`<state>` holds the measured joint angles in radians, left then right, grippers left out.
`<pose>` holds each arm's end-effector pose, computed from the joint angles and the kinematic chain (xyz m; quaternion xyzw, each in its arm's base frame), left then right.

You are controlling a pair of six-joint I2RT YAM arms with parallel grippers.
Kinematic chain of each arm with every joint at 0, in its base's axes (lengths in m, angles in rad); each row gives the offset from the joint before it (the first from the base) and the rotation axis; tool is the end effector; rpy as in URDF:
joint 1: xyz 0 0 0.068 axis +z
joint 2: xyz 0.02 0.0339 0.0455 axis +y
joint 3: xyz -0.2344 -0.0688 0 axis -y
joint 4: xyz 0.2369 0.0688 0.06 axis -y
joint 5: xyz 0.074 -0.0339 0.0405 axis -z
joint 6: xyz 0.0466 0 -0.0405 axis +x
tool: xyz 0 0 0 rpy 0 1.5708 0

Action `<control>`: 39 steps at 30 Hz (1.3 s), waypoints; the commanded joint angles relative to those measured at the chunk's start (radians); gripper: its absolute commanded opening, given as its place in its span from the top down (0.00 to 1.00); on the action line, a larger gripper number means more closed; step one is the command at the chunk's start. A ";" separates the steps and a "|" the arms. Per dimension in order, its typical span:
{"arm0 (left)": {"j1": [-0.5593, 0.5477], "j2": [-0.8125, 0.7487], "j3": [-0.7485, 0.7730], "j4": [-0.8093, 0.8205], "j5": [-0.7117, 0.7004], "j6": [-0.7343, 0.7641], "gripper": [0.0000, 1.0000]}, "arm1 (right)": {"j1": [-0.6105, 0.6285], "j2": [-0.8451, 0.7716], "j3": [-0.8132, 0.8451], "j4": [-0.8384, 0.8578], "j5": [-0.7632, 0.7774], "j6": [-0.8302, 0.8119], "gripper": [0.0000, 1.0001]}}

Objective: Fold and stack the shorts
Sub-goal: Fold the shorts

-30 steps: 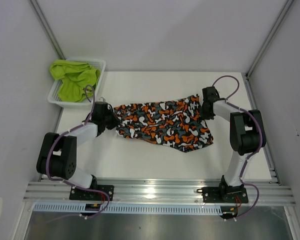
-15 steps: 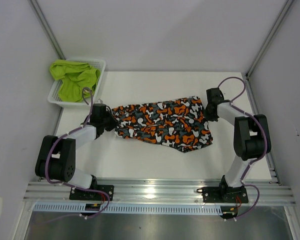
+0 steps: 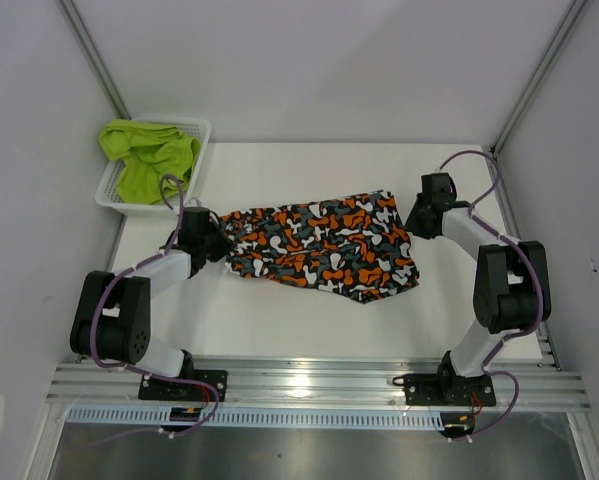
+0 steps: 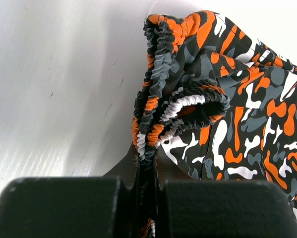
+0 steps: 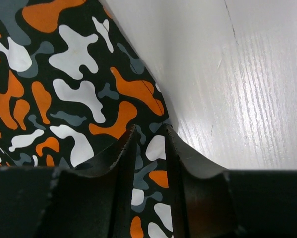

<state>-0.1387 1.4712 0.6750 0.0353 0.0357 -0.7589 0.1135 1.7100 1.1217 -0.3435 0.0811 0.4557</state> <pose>0.2895 -0.0421 0.1362 -0.2737 0.8773 -0.1857 0.3478 0.3529 0.0364 0.1674 0.1741 0.9326 0.0512 0.3120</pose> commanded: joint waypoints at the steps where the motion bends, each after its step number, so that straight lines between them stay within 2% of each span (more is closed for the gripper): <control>1: 0.010 -0.038 -0.002 0.032 -0.016 0.006 1.00 | -0.002 -0.018 -0.025 0.021 -0.046 0.003 0.68; 6: 0.010 -0.032 0.005 0.022 -0.023 -0.003 1.00 | 0.028 -0.108 -0.108 -0.017 -0.046 0.009 0.60; 13: 0.010 -0.031 0.023 0.003 -0.031 -0.030 1.00 | 0.081 -0.190 -0.210 -0.146 0.025 0.103 0.64; 18: 0.010 -0.060 -0.009 0.011 -0.060 -0.026 1.00 | 0.130 -0.367 -0.315 -0.161 0.065 0.195 0.54; 20: 0.010 -0.068 -0.015 0.011 -0.060 -0.026 1.00 | 0.140 -0.400 -0.332 -0.208 0.100 0.242 0.43; 25: 0.010 -0.086 -0.026 0.008 -0.060 -0.033 1.00 | 0.152 -0.475 -0.349 -0.249 0.117 0.282 0.44; 31: 0.011 -0.089 -0.031 0.005 -0.053 -0.039 1.00 | 0.144 -0.406 -0.341 -0.189 0.118 0.294 0.44; 38: 0.010 -0.092 -0.028 -0.002 -0.053 -0.036 1.00 | 0.155 -0.276 -0.297 -0.126 0.137 0.316 0.51; 39: 0.010 -0.092 -0.026 -0.002 -0.054 -0.036 1.00 | 0.155 -0.267 -0.292 -0.124 0.141 0.316 0.55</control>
<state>-0.1379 1.4223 0.6502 0.0261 -0.0002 -0.7856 0.2615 1.4178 0.7834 -0.5148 0.1795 0.7456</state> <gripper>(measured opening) 0.048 0.483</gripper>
